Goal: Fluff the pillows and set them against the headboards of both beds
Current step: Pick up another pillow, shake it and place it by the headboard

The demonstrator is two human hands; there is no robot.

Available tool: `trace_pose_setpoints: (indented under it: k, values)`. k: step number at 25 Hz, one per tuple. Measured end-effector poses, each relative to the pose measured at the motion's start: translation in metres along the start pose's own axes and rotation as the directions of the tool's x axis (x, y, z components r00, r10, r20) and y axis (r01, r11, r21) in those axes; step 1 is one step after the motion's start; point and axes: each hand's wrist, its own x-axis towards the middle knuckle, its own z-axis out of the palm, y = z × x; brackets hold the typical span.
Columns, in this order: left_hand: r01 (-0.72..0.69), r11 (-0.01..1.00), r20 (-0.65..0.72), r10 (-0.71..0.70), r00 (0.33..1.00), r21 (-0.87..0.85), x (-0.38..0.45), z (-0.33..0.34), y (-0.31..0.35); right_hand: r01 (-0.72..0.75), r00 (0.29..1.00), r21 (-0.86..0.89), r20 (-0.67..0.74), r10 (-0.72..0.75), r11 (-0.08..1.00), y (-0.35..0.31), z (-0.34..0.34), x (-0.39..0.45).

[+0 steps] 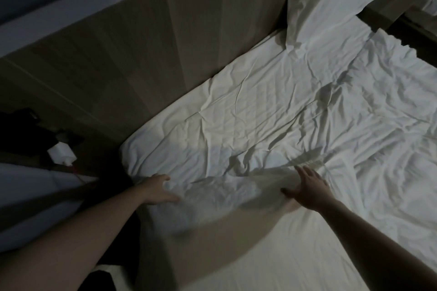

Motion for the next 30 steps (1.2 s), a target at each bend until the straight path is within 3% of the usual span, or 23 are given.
trace_pose_setpoints:
  k: [4, 7, 12, 17, 20, 23, 28, 30]
  values:
    - [0.044, 0.999, 0.108, -0.046, 0.993, 0.026, 0.017, 0.019, -0.009, -0.128, 0.985, -0.125, 0.101, 0.141, 0.984, 0.016, 0.016, 0.016]
    - [-0.021, 0.992, 0.091, 0.032, 0.995, -0.122, 0.008, 0.033, -0.019, -0.075, 0.991, -0.189, 0.100, 0.095, 0.979, 0.017, 0.012, 0.009]
    - [-0.227, 0.868, -0.118, 0.195, 0.974, -0.442, -0.047, 0.021, -0.020, 0.053, 0.998, -0.020, 0.032, -0.053, 0.998, 0.024, -0.044, -0.031]
    - [-0.318, 0.800, -0.268, 0.204, 0.942, -0.509, -0.125, -0.076, 0.004, 0.231, 0.969, 0.118, -0.114, -0.218, 0.966, 0.002, -0.141, -0.064]
    - [-0.398, 0.743, -0.429, 0.165, 0.888, -0.538, -0.157, -0.144, 0.017, 0.346, 0.900, 0.101, -0.318, -0.299, 0.933, -0.033, -0.197, -0.049]
    - [-0.448, 0.710, -0.544, 0.109, 0.832, -0.543, -0.171, -0.195, 0.026, 0.407, 0.785, 0.013, -0.517, -0.343, 0.913, -0.077, -0.247, -0.017]
    - [-0.467, 0.735, -0.690, -0.001, 0.724, -0.491, -0.153, -0.245, 0.029, 0.358, 0.646, -0.010, -0.719, -0.256, 0.934, -0.154, -0.294, 0.045]
    - [-0.419, 0.788, -0.739, -0.067, 0.670, -0.451, -0.125, -0.249, 0.022, 0.328, 0.649, 0.023, -0.732, -0.207, 0.944, -0.181, -0.298, 0.069]
